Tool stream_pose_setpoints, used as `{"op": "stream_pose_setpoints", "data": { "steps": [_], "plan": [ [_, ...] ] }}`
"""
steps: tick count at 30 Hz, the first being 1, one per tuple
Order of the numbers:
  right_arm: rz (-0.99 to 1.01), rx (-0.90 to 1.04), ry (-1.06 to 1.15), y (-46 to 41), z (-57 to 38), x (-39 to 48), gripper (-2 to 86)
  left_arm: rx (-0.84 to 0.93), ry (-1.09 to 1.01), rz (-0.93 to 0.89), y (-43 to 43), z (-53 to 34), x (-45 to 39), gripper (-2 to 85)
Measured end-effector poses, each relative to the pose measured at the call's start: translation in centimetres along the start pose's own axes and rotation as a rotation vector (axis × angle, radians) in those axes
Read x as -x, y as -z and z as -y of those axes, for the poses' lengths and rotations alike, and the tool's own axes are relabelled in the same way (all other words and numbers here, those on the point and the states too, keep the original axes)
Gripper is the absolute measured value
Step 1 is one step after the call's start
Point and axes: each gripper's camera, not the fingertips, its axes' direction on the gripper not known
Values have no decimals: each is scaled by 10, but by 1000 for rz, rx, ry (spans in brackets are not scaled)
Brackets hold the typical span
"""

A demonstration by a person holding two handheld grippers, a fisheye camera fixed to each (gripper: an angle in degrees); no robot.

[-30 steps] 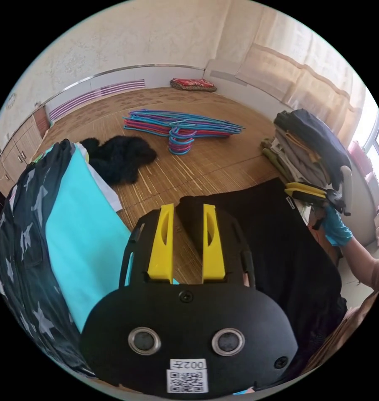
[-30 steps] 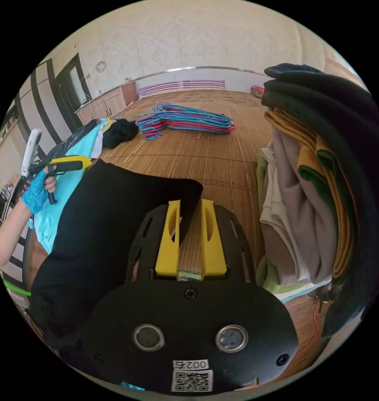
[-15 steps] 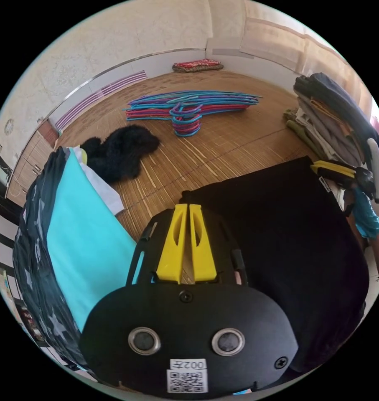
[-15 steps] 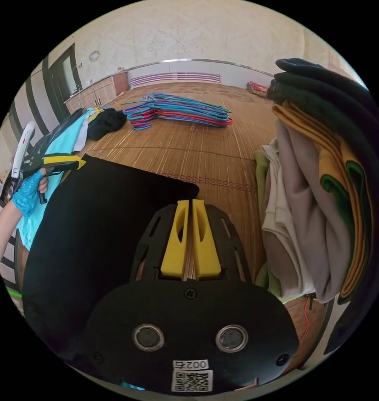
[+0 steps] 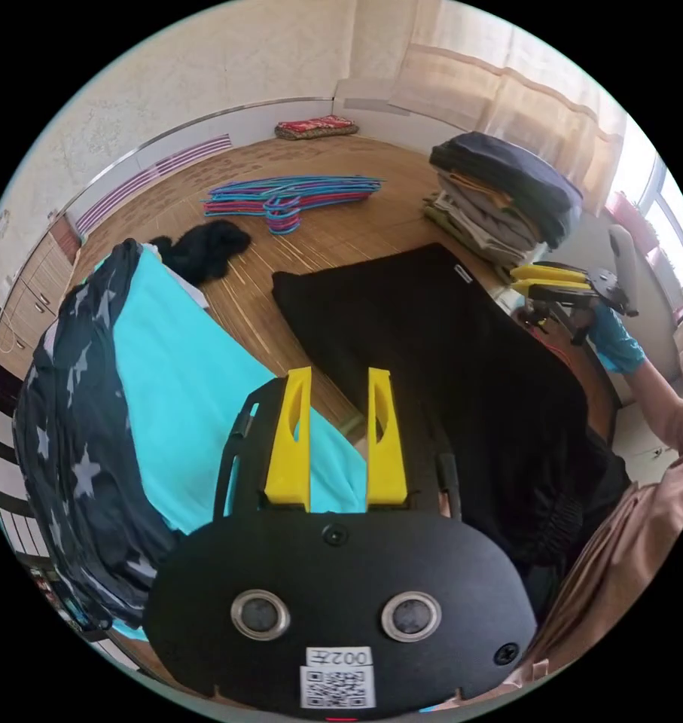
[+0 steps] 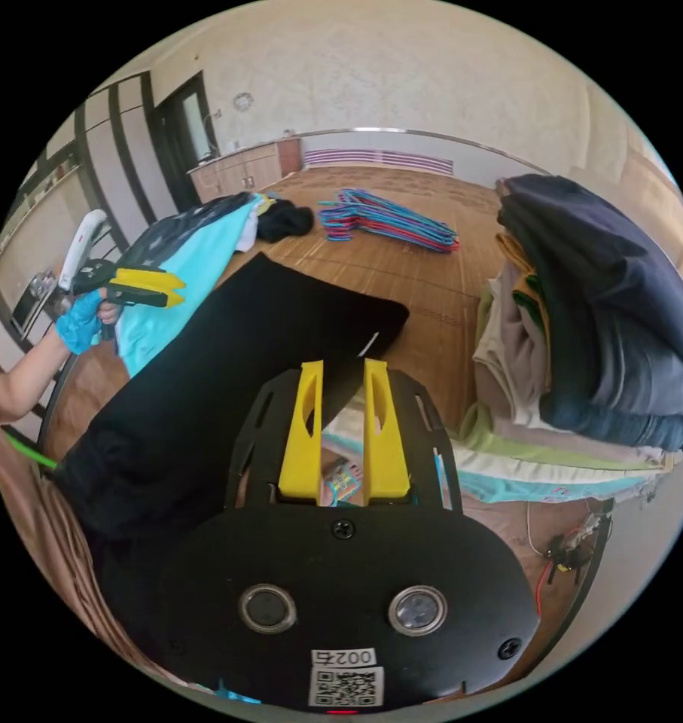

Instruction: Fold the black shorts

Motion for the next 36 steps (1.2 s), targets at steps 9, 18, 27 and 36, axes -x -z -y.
{"op": "stream_pose_setpoints", "data": {
  "steps": [9, 18, 27, 36],
  "plan": [
    [77, 157, -146, 5, -34, 40, 98, 68, 48, 30, -1, -45, -36, 40],
    [28, 157, -153, 28, -60, 67, 23, 63, 70, 86, 29, -69, -51, -8],
    [18, 85, 65, 104, -65, 115, 75, 33, -33, -9, 116, -96, -70, 29],
    [310, 53, 229, 188, -96, 205, 135, -13, -363, -335, 203, -154, -144, 115]
  ]
}}
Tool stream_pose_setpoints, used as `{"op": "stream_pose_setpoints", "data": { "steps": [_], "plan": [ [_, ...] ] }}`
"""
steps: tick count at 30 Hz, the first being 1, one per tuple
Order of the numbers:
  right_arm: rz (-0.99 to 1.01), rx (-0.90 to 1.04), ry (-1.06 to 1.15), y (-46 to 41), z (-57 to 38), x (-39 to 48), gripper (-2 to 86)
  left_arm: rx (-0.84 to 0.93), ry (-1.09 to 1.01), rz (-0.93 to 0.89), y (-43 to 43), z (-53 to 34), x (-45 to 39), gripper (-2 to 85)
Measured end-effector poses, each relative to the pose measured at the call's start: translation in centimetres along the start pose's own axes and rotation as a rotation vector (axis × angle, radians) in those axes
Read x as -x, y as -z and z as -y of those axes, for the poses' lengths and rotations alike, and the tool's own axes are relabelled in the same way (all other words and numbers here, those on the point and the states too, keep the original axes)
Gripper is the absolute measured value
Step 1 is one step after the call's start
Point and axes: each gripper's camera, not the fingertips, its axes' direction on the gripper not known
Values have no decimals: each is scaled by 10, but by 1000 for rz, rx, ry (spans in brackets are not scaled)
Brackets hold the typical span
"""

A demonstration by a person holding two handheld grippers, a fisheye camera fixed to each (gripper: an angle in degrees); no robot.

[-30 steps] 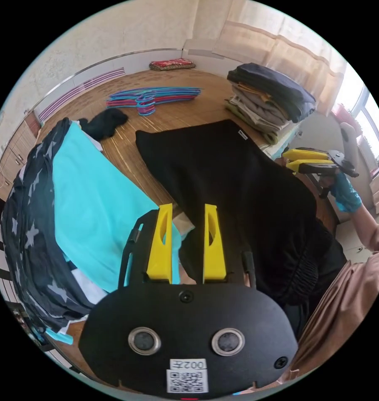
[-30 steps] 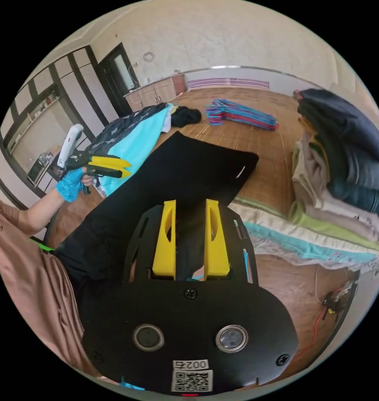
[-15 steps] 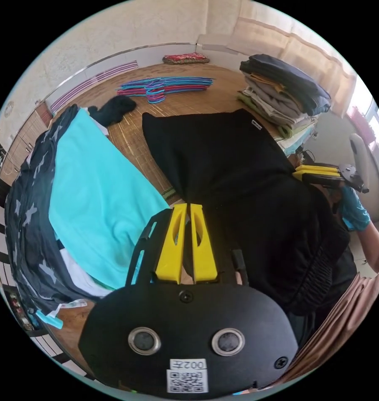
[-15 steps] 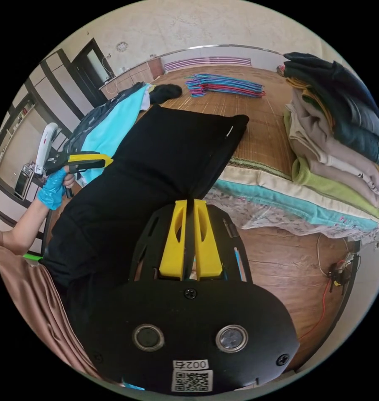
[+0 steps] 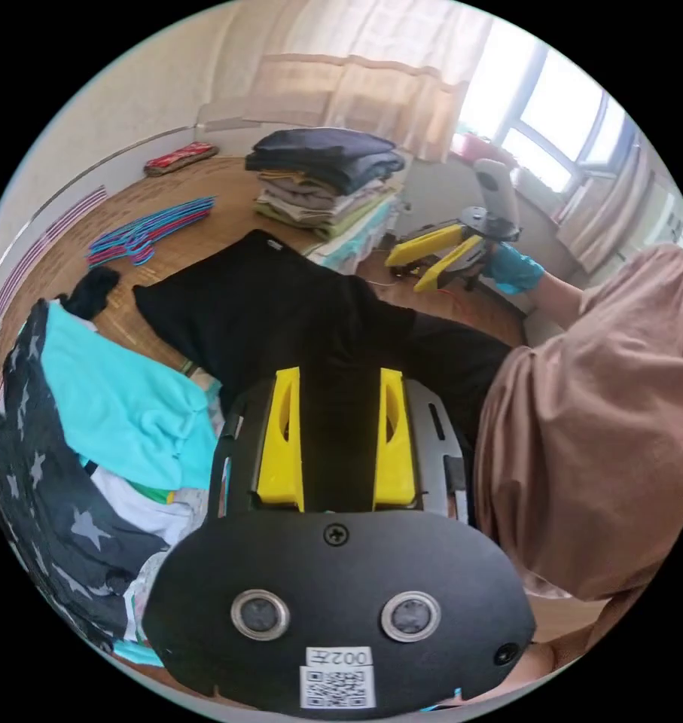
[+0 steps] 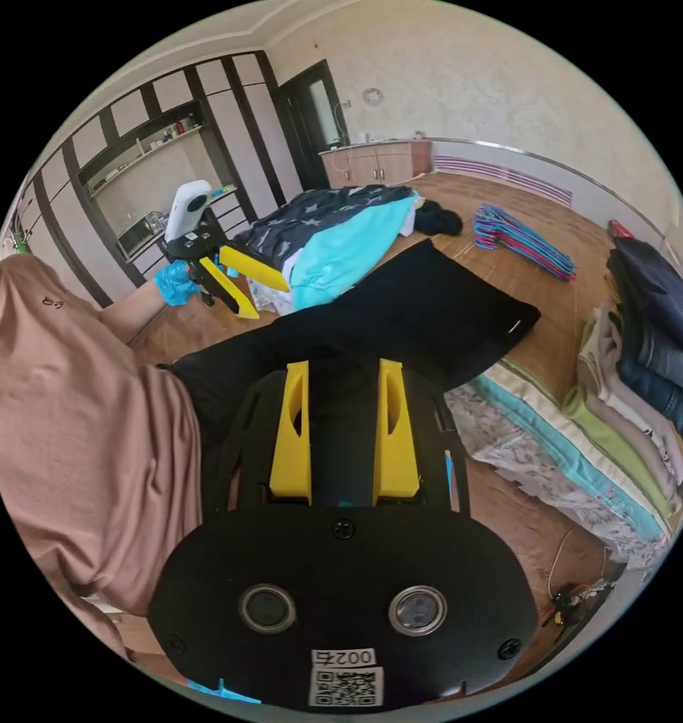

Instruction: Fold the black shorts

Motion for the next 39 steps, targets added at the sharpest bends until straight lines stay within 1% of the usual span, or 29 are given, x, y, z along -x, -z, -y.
{"op": "stream_pose_setpoints", "data": {
  "steps": [2, 6, 8, 10, 12, 14, 15, 17, 22, 24, 27, 29, 32, 34, 36, 39],
  "plan": [
    [-12, 34, -26, -2, -5, 17, 139, 43, -37, 22, -1, -5, -23, 124],
    [-45, 85, -23, -18, -7, 59, 147, 113, -23, 101, -11, -10, -47, 116],
    [-73, 115, -10, -26, -3, 77, 147, 127, -20, 205, -10, -12, -63, 101],
    [-172, 162, -12, -34, 1, 97, 133, 134, -10, 237, -4, -13, -74, 90],
    [-267, 166, 28, -35, 2, 113, 106, 142, -19, 282, 4, -14, -87, 82],
    [-288, 170, 45, -31, 2, 126, 81, 115, -23, 366, 22, -19, -103, 37],
    [-301, 167, 59, -28, 1, 133, 68, 108, -23, 379, 27, -21, -106, 28],
    [-312, 149, 71, -20, 0, 143, 51, 94, -10, 372, 44, -25, -116, 2],
    [-310, 67, 97, 11, 1, 173, 2, 60, -26, 421, 74, -34, -146, -14],
    [-281, 98, 118, 16, -1, 181, -1, 71, -38, 424, 84, -39, -158, -15],
    [-237, 154, 129, 13, -6, 191, 8, 87, -18, 379, 89, -49, -170, -14],
    [-220, 150, 141, 19, -5, 197, 24, 71, 4, 372, 94, -56, -179, -12],
    [-234, 62, 114, 39, -1, 206, 73, 51, 33, 384, 106, -60, -189, -12],
    [-206, -3, 75, 48, 2, 210, 103, 50, 44, 390, 111, -60, -194, -13],
    [-217, -24, 44, 45, 5, 212, 106, 54, 46, 402, 117, -61, -199, -13],
    [-321, -9, 31, 29, 8, 219, 84, 77, 54, 406, 123, -62, -205, -11]
  ]
}}
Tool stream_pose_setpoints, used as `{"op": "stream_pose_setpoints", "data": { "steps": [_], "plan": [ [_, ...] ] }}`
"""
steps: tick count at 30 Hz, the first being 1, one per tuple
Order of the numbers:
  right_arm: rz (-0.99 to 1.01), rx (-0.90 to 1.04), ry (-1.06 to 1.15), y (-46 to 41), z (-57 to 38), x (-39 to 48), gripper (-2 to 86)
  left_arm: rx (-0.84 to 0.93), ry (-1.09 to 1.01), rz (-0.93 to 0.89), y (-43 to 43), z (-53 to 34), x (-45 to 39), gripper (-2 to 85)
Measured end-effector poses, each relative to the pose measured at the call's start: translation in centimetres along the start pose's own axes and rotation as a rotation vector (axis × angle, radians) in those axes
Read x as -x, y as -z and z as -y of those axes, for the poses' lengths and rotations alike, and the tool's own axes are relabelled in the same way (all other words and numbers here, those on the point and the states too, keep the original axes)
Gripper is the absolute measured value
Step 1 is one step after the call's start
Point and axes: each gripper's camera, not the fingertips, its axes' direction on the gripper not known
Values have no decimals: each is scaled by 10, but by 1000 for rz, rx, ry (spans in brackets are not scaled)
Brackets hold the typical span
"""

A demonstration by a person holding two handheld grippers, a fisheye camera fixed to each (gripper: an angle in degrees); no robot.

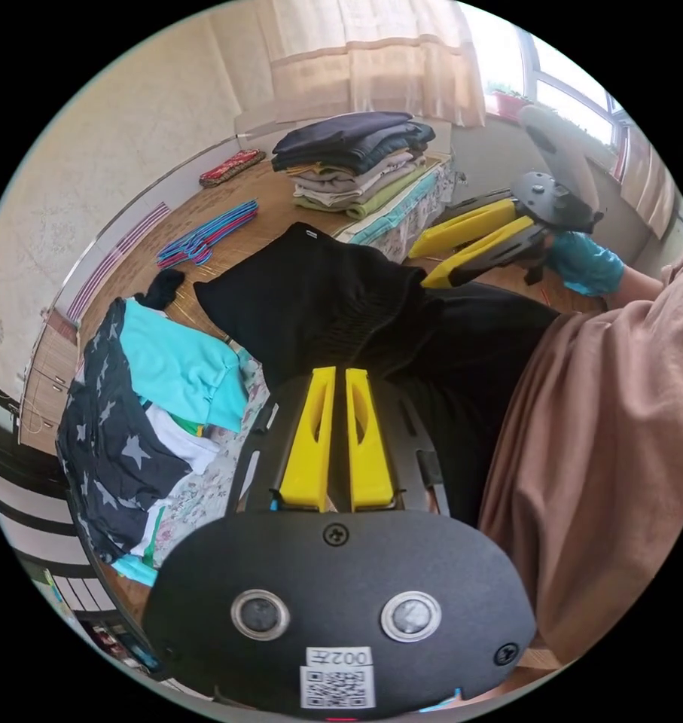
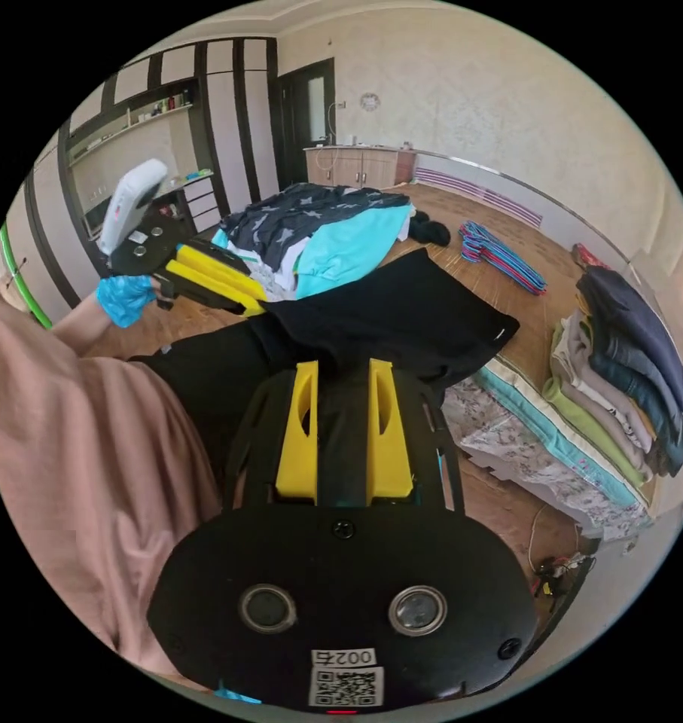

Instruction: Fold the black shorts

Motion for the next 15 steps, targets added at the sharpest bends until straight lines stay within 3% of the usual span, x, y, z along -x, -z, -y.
{"op": "stream_pose_setpoints", "data": {
  "steps": [7, 15],
  "plan": [
    [-10, 95, 37, 6, 2, 29, 43, -15, 139, -77, 15, -19, 6, 16],
    [74, 11, 118, 31, 16, 39, 94, 31, 154, 49, 35, -11, -6, -3]
  ]
}}
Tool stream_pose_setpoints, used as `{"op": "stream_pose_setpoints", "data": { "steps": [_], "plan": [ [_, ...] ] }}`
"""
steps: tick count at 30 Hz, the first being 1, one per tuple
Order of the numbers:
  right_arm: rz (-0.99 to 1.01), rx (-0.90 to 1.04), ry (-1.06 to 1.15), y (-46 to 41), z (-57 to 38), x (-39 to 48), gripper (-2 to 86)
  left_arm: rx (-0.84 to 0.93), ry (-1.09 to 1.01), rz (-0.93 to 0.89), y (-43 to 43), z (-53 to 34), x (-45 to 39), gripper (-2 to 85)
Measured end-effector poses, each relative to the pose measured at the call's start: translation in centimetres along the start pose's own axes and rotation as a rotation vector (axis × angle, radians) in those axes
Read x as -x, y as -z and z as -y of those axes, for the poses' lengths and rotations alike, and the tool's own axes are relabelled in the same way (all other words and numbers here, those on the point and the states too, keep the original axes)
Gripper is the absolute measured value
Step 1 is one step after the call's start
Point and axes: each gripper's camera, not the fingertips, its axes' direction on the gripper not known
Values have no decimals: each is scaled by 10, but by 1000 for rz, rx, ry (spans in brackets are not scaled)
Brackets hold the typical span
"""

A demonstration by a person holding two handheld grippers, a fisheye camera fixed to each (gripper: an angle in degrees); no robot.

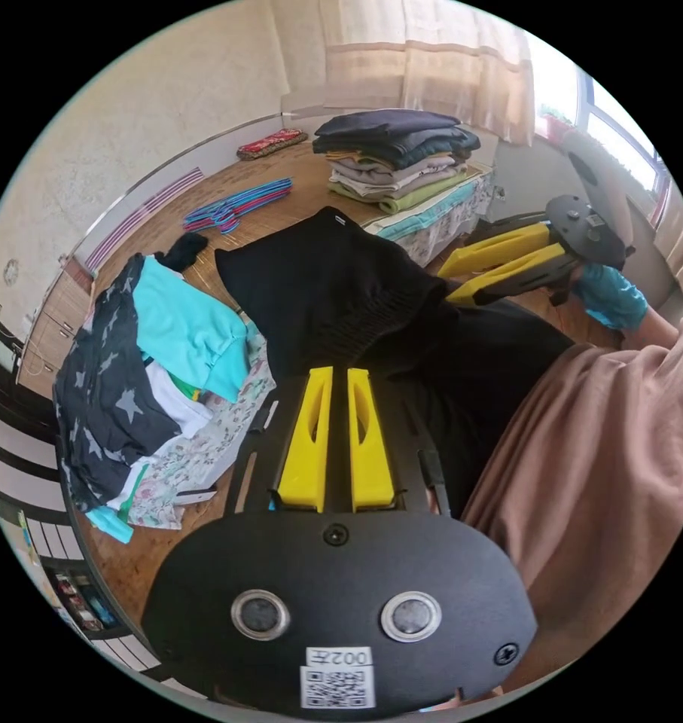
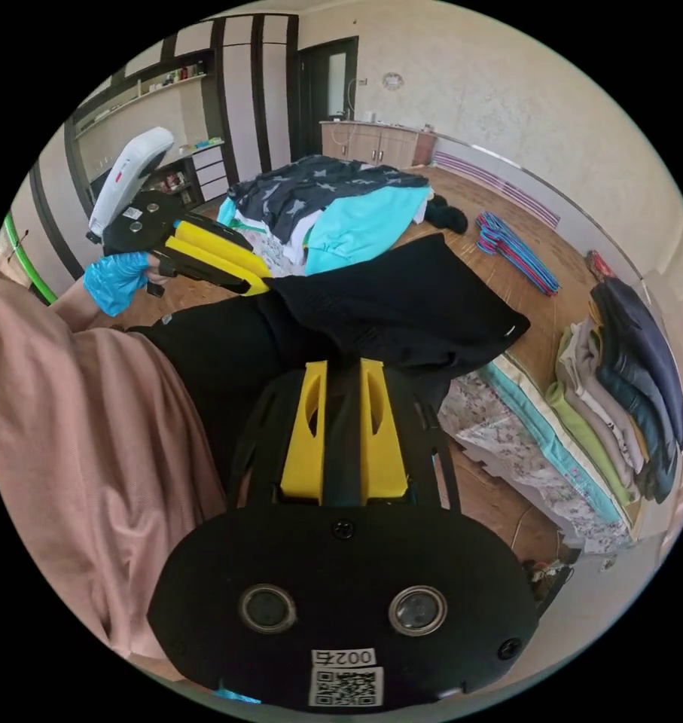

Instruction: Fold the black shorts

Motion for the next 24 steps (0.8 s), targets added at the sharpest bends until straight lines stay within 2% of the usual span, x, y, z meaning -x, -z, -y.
{"op": "stream_pose_setpoints", "data": {
  "steps": [5, 11, 15, 20, 24],
  "plan": [
    [19, -157, 162, 14, 13, 26, 136, 12, -39, 44, 18, 18, -3, -11],
    [-11, -166, 290, -7, 36, 54, 195, 11, -24, 35, 34, 37, 9, -9],
    [-110, -125, 329, -32, 52, 68, 219, 7, -33, 39, 43, 51, 13, -7],
    [-205, -78, 277, -53, 61, 66, 189, -19, -34, 30, 53, 71, 21, -8],
    [-219, -102, 221, -50, 64, 55, 94, -29, -43, 27, 54, 79, 27, -11]
  ]
}}
